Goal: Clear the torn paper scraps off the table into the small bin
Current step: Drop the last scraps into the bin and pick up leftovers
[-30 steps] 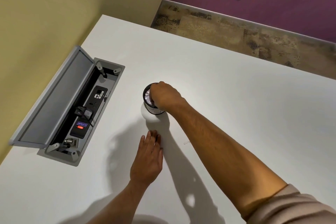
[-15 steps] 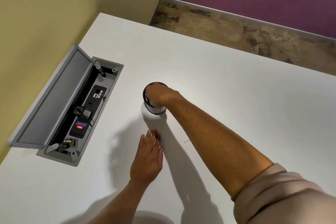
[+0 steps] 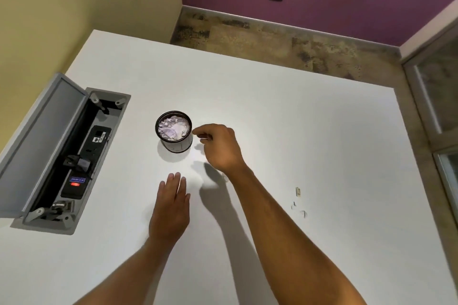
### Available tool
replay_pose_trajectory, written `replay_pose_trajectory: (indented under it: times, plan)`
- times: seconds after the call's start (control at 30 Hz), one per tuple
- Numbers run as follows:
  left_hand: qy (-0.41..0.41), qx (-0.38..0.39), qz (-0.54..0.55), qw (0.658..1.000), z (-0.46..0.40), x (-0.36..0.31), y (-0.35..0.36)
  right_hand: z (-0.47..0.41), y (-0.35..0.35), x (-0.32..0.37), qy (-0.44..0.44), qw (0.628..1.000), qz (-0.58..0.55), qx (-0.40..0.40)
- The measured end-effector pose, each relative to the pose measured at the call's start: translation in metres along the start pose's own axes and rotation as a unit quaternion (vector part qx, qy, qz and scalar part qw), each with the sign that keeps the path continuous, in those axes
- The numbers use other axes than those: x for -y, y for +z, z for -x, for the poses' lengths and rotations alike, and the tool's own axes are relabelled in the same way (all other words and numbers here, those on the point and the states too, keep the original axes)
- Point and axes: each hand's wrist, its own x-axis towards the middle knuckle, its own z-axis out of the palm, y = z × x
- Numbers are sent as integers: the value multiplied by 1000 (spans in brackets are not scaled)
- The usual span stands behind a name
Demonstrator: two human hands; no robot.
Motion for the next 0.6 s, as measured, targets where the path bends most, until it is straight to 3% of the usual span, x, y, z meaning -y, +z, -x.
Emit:
replay_pose_trajectory:
  times: [0.17, 0.27, 0.43, 0.6]
  plan:
    - [-20, 24, -23, 999, -2, -8, 3, 63, -26, -80, 122, 958, -239, -100]
    - [-17, 54, 30, 998, -7, -27, 1, 94, -37, -131, 175, 931, -274, -168]
    - [61, 107, 90, 988, -25, -70, 5, 144, -57, -199, 165, 948, -75, -262]
    - [85, 162, 63, 981, -44, -100, 14, 166, -64, -254, 167, 953, 150, -202]
